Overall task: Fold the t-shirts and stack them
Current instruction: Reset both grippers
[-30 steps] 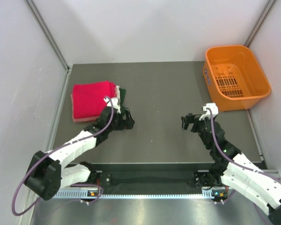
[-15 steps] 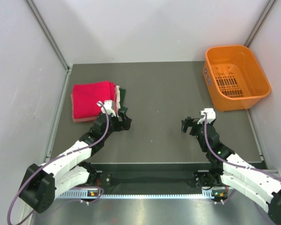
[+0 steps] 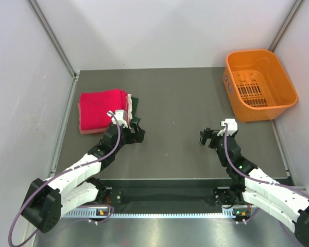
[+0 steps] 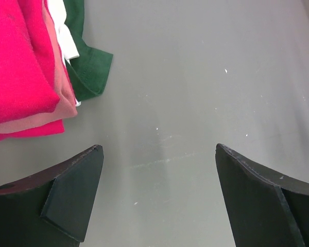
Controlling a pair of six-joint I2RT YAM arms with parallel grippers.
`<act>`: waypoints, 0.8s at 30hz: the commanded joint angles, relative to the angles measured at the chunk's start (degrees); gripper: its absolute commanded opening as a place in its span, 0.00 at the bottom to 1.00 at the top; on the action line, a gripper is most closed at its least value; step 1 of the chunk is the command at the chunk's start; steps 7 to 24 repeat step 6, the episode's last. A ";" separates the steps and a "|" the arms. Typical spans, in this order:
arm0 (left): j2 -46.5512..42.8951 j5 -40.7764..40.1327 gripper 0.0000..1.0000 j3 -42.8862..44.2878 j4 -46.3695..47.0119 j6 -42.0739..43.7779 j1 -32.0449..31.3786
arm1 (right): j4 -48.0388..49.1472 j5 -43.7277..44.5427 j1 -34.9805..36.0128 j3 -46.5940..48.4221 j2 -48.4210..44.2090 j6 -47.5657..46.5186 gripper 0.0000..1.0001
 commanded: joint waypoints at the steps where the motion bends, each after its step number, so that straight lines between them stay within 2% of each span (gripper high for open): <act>1: 0.22 0.41 0.94 0.69 4.36 0.13 -0.28 | 2.75 1.16 -0.50 1.38 -0.29 0.85 1.00; 24: -0.04 0.15 0.94 0.60 4.37 0.30 -0.28 | 2.31 0.89 -0.50 2.08 0.76 1.20 1.00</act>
